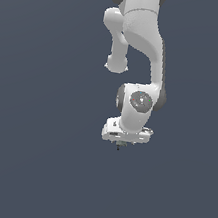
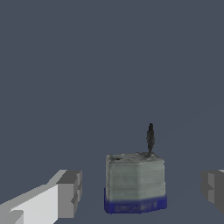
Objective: Pick up the object and move it to a goal position.
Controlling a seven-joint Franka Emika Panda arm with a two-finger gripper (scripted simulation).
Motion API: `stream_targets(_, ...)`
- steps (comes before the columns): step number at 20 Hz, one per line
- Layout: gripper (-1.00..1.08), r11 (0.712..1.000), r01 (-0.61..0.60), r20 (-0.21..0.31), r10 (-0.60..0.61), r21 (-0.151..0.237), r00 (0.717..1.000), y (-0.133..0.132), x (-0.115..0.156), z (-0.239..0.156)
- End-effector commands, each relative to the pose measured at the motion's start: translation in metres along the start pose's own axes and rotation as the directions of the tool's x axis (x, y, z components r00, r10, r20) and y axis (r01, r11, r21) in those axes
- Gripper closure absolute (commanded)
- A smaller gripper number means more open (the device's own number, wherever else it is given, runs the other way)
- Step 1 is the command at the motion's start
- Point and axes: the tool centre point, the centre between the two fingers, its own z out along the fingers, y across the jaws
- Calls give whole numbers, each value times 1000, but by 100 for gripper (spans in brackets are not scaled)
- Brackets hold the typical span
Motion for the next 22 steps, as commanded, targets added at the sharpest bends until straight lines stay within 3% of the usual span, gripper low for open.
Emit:
stream_targets(1,-92,1000,1,1,-1,0,1000,0,-1,13)
stream_targets(10,-92,1000,1,0,-1,0,1000,-1,0,36)
stream_targets(11,108,1000,1,0,-1,0,1000,-1,0,36)
stream_targets(22,108,1000,0,0,0,0,1000,0,0,35)
